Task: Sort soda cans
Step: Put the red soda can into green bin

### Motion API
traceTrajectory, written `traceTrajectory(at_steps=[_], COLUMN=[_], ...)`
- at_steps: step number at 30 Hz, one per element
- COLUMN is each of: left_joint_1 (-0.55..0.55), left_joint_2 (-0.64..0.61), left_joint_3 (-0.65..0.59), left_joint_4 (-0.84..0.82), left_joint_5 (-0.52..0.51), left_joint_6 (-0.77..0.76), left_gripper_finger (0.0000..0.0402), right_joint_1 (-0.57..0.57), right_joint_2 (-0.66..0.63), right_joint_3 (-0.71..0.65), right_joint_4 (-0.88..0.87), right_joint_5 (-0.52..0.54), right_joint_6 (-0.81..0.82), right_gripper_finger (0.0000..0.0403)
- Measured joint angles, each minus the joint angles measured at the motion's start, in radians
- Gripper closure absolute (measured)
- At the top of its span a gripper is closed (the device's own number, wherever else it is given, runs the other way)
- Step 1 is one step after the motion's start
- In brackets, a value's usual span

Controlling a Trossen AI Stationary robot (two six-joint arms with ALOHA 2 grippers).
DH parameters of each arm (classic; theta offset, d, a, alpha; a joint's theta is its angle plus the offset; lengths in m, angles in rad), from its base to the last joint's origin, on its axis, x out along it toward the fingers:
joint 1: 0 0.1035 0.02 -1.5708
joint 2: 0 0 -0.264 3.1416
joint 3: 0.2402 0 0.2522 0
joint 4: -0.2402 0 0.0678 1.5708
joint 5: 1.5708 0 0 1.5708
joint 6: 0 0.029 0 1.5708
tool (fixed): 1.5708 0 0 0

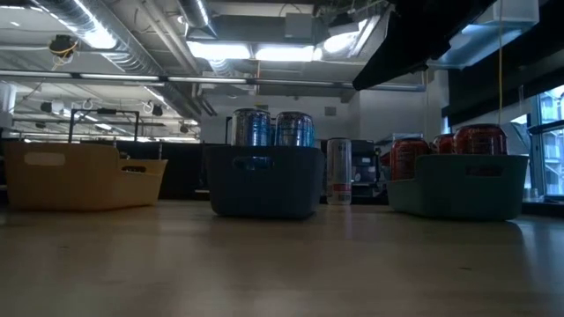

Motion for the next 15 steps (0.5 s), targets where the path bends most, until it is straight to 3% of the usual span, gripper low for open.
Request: traceTrajectory(at_steps=[10,15], left_joint_1=[-0.249,-0.328], left_joint_2=[0.031,0.062], left_joint_3=[0.0,-0.001], left_joint_4=[-0.016,-0.097], left_joint_5=[0.01,0.011], left_joint_6=[-0.62,-0.781], left_gripper_finger=[0.0068,0.0068], right_joint_1=[0.0,0.0], right_joint_2=[0.0,0.0], right_joint_3=[-0.04,-0.042], right_joint_4=[0.008,0.045], right_joint_5=[0.001,0.002], right_joint_6=[-0.017,-0.033], right_gripper_finger=[0.04,0.04])
